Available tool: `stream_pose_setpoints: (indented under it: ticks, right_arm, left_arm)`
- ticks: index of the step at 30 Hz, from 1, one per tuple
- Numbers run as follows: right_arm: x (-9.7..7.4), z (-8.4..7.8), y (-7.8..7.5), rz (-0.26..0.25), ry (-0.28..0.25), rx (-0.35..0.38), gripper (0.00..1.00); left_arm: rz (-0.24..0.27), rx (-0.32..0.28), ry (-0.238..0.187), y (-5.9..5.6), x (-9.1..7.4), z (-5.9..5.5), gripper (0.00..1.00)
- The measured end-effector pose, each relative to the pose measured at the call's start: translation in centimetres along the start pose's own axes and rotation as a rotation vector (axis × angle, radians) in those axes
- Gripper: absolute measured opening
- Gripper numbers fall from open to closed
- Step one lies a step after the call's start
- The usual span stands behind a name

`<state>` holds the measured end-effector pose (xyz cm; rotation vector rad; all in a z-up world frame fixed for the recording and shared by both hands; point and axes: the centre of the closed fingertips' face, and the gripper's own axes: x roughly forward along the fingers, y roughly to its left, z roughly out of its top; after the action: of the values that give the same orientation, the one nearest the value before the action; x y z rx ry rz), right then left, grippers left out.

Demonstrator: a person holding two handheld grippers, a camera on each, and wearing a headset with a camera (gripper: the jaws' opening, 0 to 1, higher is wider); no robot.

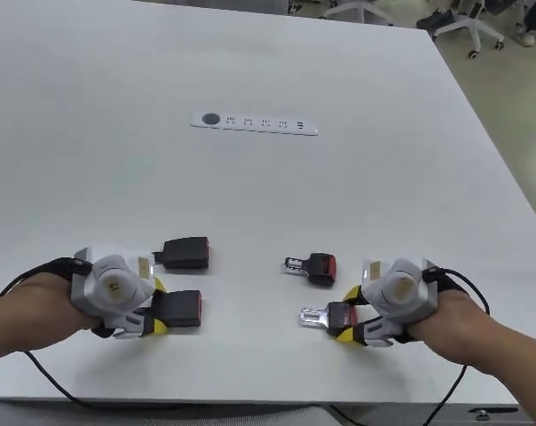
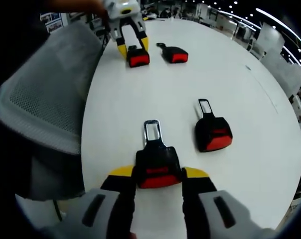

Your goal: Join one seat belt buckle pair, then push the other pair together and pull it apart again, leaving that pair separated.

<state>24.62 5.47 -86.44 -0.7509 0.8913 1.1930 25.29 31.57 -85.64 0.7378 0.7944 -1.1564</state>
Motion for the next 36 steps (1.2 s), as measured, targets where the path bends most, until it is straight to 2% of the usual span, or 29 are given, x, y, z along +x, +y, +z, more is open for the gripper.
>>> stream_pose_setpoints:
  ticks: [4,8,19,29,32,34,36]
  right_arm:
    - [0.0,-0.1,-0.2,0.01,-0.011,0.002,0.36]
    - [0.0,0.0,0.0,0.016,0.005,-0.005,0.36]
    - [0.1,-0.1,0.0,0.019,0.005,-0.007,0.36]
    - [0.1,0.0,0.0,0.02,0.016,0.007,0.36]
    - [0.4,0.3,-0.1,0.011,0.021,0.028,0.36]
    - [0.6,0.8,-0.1,-0.005,0.008,0.039,0.36]
    - [1.0,1.6,0.4,0.002,-0.013,0.039,0.36]
  left_arm:
    - [-0.016,0.018,0.013,-0.1,0.1,0.0,0.34]
    - [-0.03,0.044,0.038,-0.2,0.3,0.1,0.33]
    - [-0.03,0.036,0.033,-0.2,0.2,0.0,0.33]
    - [-0.064,0.058,0.053,-0.4,0.3,0.0,0.32]
    - [-0.065,0.052,0.056,-0.3,0.3,0.0,0.32]
    - [-0.064,0.049,0.06,-0.3,0.4,0.0,0.32]
    - [-0.064,0.05,0.064,-0.4,0.4,0.0,0.32]
